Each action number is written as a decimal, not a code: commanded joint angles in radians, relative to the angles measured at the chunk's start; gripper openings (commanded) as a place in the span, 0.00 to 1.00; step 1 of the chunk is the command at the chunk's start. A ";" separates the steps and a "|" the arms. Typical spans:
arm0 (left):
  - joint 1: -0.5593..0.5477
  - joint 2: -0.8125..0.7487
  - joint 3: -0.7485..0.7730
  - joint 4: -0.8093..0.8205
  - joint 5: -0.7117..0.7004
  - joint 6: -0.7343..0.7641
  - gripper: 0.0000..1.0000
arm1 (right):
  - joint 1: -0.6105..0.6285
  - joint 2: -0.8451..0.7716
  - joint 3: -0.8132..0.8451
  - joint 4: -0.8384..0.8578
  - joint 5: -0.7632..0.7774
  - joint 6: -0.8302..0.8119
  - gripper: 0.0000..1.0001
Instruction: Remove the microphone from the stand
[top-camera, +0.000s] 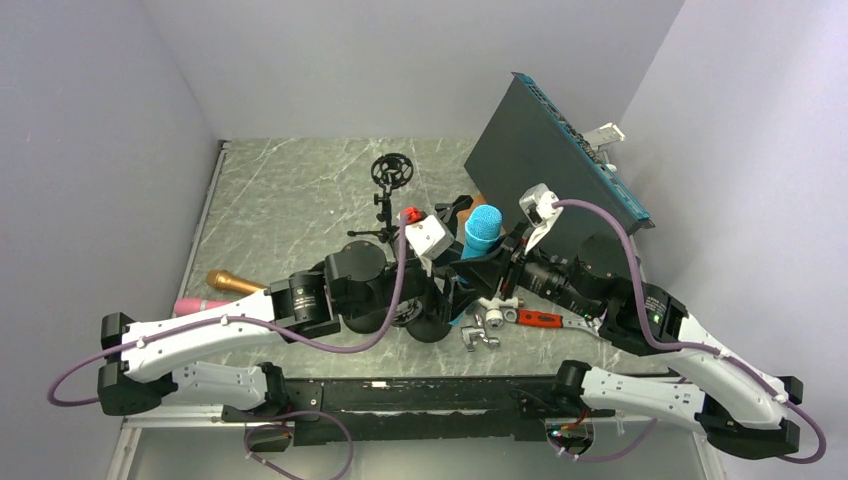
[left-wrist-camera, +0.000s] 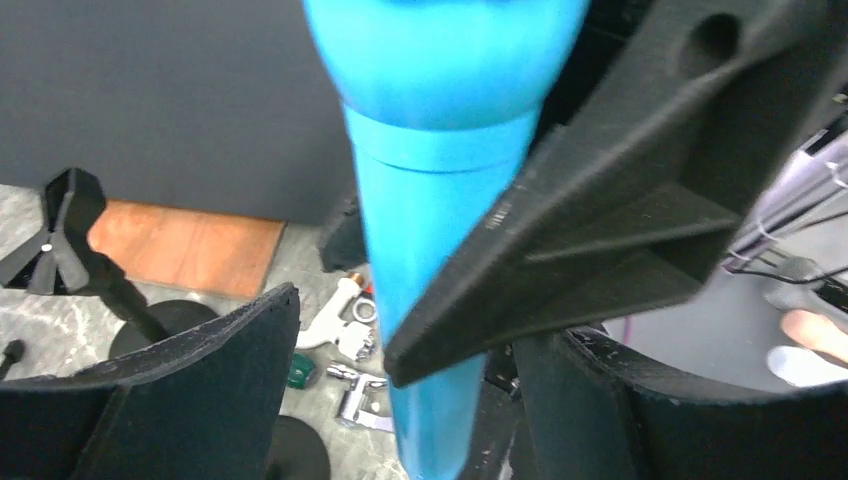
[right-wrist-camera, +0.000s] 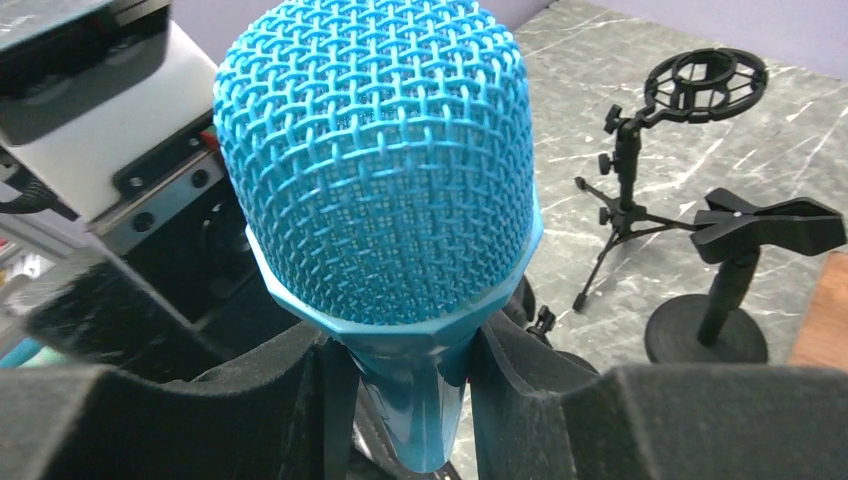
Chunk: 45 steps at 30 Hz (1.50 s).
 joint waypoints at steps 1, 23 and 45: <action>-0.016 0.018 0.037 0.037 -0.116 0.031 0.79 | 0.000 -0.032 -0.014 0.066 -0.059 0.069 0.00; -0.016 0.081 0.152 -0.098 -0.077 0.117 0.00 | 0.001 -0.106 -0.027 0.012 0.019 0.060 0.76; 0.439 -0.324 0.015 -0.407 -0.486 -0.451 0.00 | 0.000 -0.150 -0.037 -0.009 0.152 -0.009 1.00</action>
